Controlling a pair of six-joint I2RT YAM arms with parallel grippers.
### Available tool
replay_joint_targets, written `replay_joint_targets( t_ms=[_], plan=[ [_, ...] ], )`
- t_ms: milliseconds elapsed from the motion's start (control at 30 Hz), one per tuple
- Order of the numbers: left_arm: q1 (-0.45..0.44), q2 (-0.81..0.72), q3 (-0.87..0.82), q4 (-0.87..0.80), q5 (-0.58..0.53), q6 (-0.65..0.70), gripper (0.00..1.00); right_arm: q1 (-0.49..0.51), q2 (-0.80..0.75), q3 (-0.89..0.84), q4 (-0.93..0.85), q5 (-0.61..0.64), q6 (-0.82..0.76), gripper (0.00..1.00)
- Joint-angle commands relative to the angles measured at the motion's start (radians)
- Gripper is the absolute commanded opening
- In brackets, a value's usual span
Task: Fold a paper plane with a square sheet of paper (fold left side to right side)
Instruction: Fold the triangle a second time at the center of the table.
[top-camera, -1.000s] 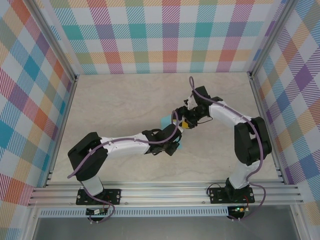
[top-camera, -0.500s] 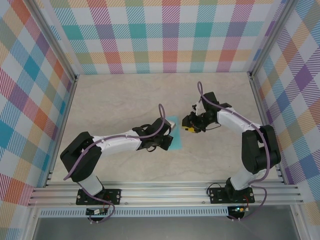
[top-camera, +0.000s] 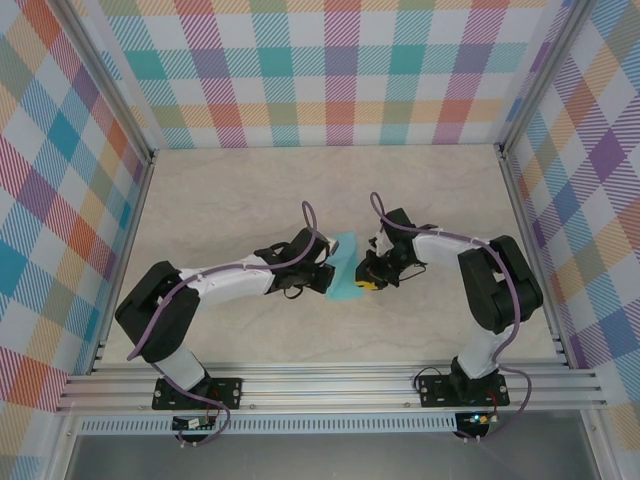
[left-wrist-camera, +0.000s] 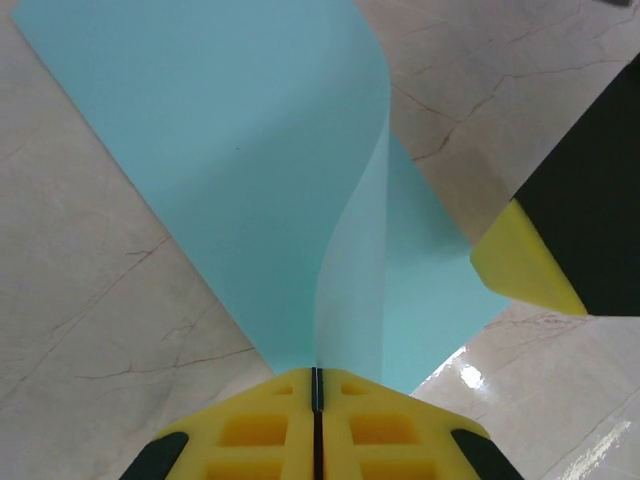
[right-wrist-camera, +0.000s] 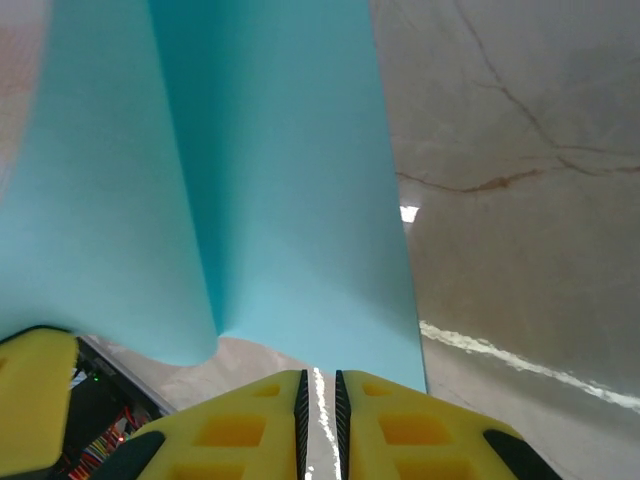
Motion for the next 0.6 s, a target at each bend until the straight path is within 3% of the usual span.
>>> replay_joint_targets(
  t_ms=[0, 567],
  plan=[
    [0.024, -0.016, -0.004, -0.003, 0.024, 0.008, 0.08, 0.006, 0.031, -0.008, 0.015, 0.018, 0.011, 0.16],
    [0.054, 0.059, 0.034, -0.033, 0.040, 0.055, 0.09, 0.016, 0.080, 0.001, -0.047, 0.059, -0.021, 0.16]
  ],
)
